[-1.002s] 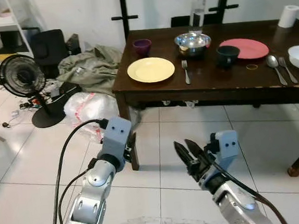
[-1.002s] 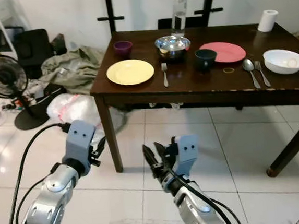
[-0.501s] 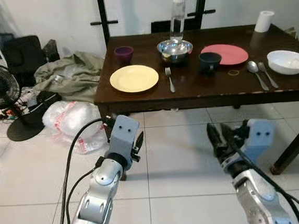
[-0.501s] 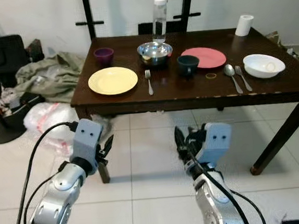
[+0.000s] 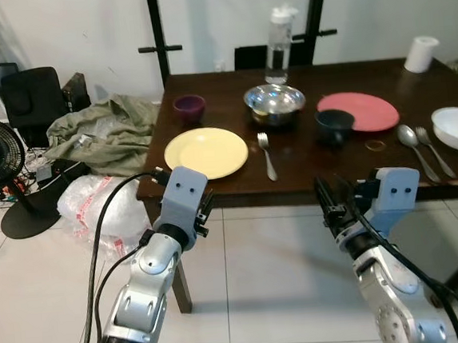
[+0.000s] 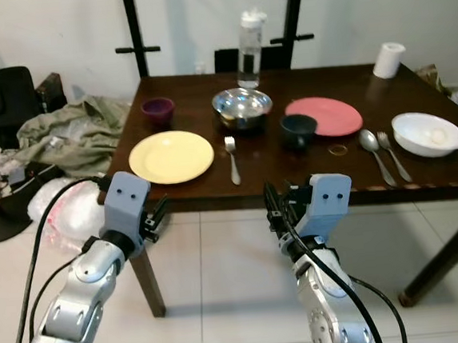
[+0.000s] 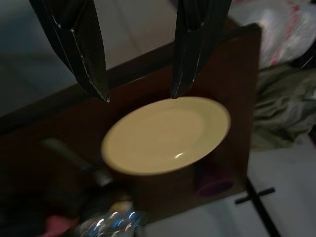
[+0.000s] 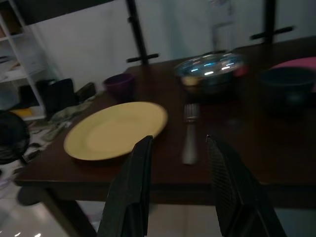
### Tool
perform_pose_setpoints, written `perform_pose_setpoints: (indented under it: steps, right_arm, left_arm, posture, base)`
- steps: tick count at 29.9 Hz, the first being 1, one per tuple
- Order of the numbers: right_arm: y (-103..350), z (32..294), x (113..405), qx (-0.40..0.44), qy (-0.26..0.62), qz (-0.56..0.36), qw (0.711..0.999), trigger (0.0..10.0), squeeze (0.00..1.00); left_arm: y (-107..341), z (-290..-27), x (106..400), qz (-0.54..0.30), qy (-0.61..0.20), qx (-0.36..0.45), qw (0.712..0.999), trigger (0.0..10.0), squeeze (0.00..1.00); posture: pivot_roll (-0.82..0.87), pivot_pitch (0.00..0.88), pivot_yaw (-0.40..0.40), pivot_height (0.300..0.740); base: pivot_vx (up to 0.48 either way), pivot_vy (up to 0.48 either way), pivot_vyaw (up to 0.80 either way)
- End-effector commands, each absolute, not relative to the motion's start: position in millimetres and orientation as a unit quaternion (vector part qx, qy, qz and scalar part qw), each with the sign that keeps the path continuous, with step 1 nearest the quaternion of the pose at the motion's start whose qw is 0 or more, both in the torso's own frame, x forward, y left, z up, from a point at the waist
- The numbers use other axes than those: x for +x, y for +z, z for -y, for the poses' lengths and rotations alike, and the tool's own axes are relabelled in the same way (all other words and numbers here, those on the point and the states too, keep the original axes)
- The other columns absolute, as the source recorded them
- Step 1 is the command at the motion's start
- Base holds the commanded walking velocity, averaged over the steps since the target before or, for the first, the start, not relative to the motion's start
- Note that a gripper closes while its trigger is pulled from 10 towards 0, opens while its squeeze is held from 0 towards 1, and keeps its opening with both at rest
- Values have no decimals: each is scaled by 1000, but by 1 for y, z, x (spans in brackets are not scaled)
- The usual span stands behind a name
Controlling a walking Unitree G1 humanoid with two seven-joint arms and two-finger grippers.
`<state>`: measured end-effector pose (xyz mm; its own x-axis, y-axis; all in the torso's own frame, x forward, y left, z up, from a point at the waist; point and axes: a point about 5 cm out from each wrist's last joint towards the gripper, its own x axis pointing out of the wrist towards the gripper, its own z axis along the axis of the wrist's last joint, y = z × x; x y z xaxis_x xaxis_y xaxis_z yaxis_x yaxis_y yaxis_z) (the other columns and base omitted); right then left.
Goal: Setting the table
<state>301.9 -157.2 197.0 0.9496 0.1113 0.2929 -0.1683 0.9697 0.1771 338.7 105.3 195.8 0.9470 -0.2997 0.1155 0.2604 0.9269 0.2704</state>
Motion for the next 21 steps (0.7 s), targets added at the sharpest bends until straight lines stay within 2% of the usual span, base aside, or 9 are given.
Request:
perform_pose_setpoints:
  steps: [1, 12, 16, 21]
  right_arm:
    - [193, 157, 302, 97, 76, 130, 984, 10000, 0]
    - [194, 154, 303, 86, 75, 128, 985, 10000, 0]
    - [185, 157, 306, 5, 43, 102, 994, 10000, 0]
    - [173, 167, 308, -19, 12, 64, 998, 10000, 0]
  left_arm:
    - [195, -105, 338, 79, -148, 128, 978, 10000, 0]
    - [200, -104, 338, 90, -151, 134, 975, 10000, 0]
    - [201, -105, 338, 92, -153, 136, 975, 10000, 0]
    - [201, -104, 338, 91, -158, 136, 974, 10000, 0]
  posture:
    - [57, 104, 99, 740]
    - [58, 106, 99, 740]
    - [61, 109, 100, 740]
    - [58, 116, 99, 740]
  base:
    - [480, 0, 0]
    - [480, 0, 0]
    - [480, 0, 0]
    - [480, 0, 0]
